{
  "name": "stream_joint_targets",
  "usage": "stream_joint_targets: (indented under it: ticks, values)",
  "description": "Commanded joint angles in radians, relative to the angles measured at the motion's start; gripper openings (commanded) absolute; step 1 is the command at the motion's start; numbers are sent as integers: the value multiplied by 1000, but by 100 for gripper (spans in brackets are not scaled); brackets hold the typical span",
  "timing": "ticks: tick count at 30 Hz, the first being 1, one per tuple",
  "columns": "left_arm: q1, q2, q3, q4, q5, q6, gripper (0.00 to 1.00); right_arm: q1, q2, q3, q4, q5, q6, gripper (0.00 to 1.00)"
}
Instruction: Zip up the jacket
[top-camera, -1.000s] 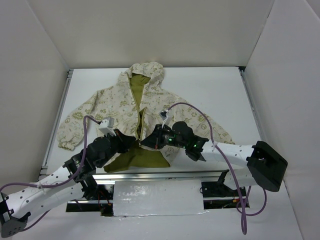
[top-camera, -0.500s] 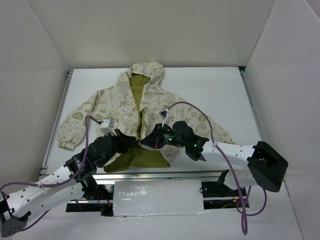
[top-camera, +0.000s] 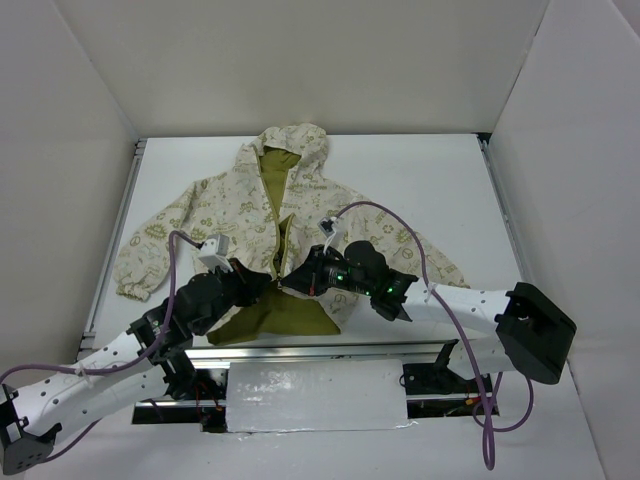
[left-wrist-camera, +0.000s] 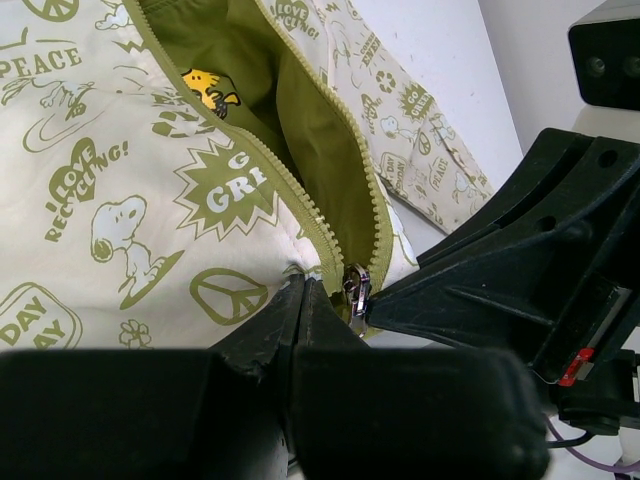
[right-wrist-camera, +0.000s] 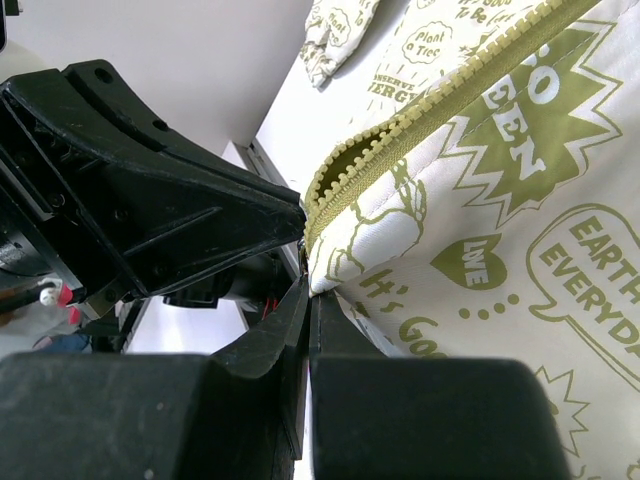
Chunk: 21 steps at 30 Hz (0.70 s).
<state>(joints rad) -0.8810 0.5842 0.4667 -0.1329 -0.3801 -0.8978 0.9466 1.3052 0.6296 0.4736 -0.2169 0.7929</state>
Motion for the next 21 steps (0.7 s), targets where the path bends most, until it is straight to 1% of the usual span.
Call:
stream_joint_targets:
  ticks: [1,9,21]
  values:
    - [2,-12,32,19,-6,-21,0,11,-4,51,2,13,-26,0]
    - [4,3,67,-25,-46,-33,0,18,8,45,8,1,-40,0]
    - [2,28,72,-5,-37,-36,0,26,29,55,5,13,-46,0]
